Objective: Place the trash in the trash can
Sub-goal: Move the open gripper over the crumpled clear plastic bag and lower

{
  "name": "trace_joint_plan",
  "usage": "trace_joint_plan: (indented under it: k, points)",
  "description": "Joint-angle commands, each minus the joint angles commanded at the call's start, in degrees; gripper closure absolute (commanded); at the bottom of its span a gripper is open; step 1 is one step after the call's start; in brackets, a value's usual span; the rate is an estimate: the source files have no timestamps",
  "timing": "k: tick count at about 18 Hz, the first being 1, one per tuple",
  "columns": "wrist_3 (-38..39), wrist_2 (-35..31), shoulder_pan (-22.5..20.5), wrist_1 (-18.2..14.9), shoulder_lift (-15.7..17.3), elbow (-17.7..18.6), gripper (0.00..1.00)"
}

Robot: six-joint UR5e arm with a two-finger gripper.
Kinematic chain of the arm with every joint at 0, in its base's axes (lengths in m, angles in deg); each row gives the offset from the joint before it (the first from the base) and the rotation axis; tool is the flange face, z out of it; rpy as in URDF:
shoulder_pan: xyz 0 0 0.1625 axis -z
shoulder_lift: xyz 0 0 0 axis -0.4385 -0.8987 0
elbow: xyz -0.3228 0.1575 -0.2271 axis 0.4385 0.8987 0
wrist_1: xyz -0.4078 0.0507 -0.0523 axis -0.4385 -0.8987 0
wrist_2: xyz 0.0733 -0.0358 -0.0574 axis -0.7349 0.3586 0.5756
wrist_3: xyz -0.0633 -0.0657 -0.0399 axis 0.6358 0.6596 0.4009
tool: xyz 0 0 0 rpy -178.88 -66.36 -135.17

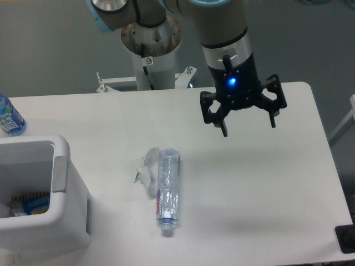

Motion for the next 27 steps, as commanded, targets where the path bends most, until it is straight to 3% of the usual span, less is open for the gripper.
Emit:
trace_joint_plan:
  k: [9, 11, 15, 20, 24, 27]
  points:
    - [0.8, 2.3, 0.4, 0.1, -0.5, 1.3, 0.0]
    - [1.0, 3.6, 0.4, 1.0, -0.5, 3.0, 0.0]
    - [6.6, 3.7, 1.1, 5.8, 0.4, 9.7, 0.0]
    - [6.0, 3.8, 4.4, 6.1, 0.4, 15.5, 0.0]
    - [5.9, 3.8, 7.3, 6.2, -0.2, 18.3, 0.0]
    - [6.1, 3.5, 10.5, 6.2, -3.2, 18.8, 0.0]
